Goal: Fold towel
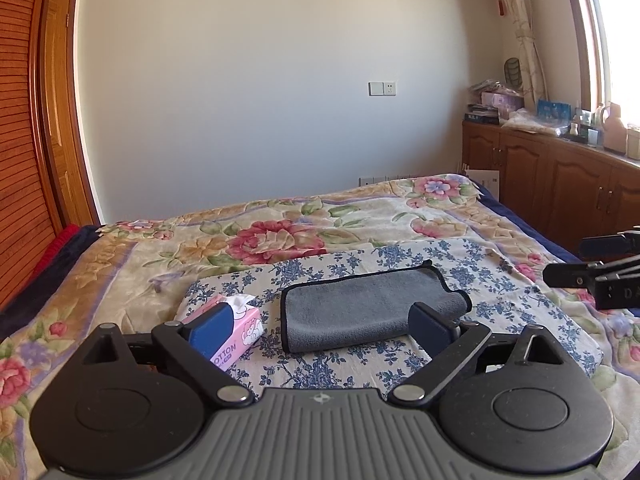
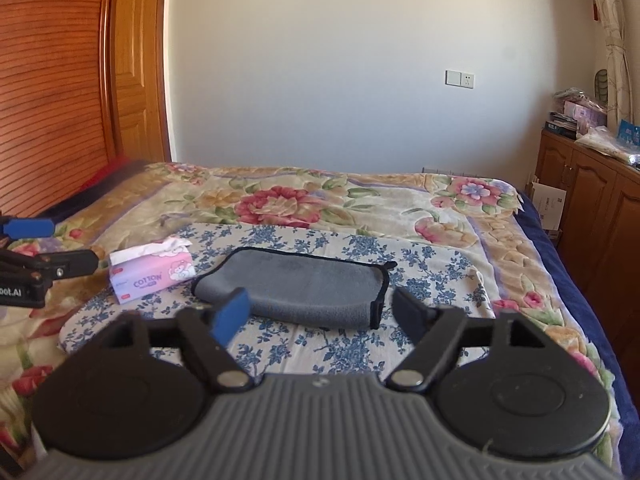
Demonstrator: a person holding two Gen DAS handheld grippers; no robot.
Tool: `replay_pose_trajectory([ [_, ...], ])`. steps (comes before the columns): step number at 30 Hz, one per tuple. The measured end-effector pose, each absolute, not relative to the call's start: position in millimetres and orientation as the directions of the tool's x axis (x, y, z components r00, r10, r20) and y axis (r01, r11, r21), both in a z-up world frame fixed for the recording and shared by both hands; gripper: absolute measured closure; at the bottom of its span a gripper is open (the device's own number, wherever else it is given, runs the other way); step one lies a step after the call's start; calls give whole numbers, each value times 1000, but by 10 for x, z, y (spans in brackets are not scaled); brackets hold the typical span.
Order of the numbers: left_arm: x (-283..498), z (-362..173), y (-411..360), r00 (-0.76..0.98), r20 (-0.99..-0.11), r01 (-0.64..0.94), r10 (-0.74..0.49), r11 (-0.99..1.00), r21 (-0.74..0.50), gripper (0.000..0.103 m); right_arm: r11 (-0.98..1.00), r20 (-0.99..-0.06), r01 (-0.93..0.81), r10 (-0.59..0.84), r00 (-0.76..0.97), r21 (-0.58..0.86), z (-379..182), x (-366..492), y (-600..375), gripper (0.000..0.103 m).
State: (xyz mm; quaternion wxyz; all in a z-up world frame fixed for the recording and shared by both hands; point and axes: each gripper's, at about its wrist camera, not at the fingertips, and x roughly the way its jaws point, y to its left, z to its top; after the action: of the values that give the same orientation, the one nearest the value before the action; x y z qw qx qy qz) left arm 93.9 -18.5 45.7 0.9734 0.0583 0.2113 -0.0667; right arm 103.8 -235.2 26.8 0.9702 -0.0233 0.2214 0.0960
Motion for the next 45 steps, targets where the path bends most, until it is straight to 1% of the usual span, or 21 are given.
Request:
replay_pose_trajectory([
  [7,787,435,-189,903,-415,153,-109,986,74,2,981,-436,-193,177,882,7,203,901,-2345,12],
  [10,719,433,-199,904,-411,158,-114,985,75,1,981,-434,-192,175,884,7,185,836,-2343,0],
  [24,426,387,-203,907,-409,148,-102,986,81,0,983,-442,-183,170,881,14,45,569,-2321,0],
  [32,313,258,-171,902,-420,137,-98,989,63,0,983,-452,-185,173,875,18,-37,464,-2307,0],
  [45,141,1,-161,897,-431,144,-95,986,82,0,985,-456,-170,162,875,23,-145,367,-2321,0],
])
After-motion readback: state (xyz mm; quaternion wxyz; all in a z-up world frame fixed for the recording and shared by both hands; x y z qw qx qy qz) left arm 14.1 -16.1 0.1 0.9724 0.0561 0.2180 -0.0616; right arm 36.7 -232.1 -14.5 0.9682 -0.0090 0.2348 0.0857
